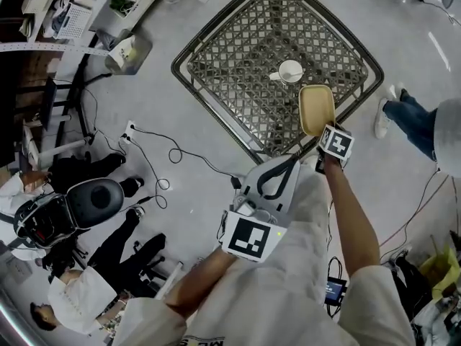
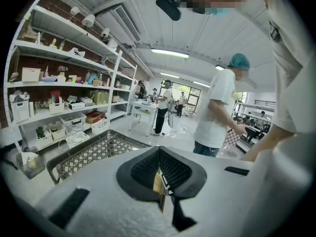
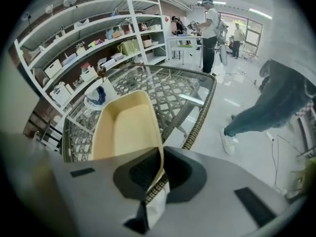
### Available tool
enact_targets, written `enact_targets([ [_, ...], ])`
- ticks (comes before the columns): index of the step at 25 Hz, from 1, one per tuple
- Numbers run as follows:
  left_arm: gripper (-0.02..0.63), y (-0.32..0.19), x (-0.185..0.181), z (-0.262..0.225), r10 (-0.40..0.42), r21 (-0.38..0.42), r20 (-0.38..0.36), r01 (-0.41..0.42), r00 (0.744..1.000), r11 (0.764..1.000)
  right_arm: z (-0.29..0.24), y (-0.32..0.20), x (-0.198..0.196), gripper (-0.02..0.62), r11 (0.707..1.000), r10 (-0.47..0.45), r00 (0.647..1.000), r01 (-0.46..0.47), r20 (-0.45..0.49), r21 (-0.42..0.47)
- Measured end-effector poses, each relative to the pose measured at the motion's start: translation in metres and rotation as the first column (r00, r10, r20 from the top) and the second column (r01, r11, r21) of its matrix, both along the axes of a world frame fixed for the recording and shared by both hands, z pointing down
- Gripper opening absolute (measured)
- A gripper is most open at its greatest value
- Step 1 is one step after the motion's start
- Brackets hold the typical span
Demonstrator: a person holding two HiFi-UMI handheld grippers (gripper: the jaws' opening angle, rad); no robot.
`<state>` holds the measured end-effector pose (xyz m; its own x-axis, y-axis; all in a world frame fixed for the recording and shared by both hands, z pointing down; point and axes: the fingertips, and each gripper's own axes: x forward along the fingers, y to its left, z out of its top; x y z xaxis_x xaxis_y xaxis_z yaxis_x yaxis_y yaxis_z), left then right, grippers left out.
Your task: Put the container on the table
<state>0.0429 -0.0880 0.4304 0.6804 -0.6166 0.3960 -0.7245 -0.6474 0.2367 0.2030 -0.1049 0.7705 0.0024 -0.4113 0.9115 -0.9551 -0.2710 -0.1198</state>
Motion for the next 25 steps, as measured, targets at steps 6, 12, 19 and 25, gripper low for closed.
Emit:
enact_targets([
  [6, 0.023, 0.001, 0.002, 0.002, -0.001, 0.01, 0.001, 0.0, 1.0, 1.0, 0.007, -0.004, 0.002, 0.024, 1.0, 0.017, 1.0, -0.017, 0.025, 0.007],
  [12, 0.023, 0.004, -0.001, 0.003, -0.002, -0.001, -0.002, 0.002, 1.0, 1.0, 0.002, -0.006, 0.001, 0.043, 0.999, 0.037, 0.999, -0.038, 0.038, 0.03],
  [19, 0.023, 0.004, -0.002, -0.005, 0.001, 0.012, -0.019, -0.001, 1.0, 1.0, -0.028, 0.003, 0.006, 0.057, 0.993, 0.024, 1.0, -0.024, -0.007, 0.112],
  [25, 0.023, 0.003, 0.002, -0.011, 0.021, 0.036, -0.035, -0.02, 0.999, 0.999, -0.073, 0.009, 0.014, 0.055, 0.975, 0.067, 0.998, -0.069, 0.013, 0.213],
])
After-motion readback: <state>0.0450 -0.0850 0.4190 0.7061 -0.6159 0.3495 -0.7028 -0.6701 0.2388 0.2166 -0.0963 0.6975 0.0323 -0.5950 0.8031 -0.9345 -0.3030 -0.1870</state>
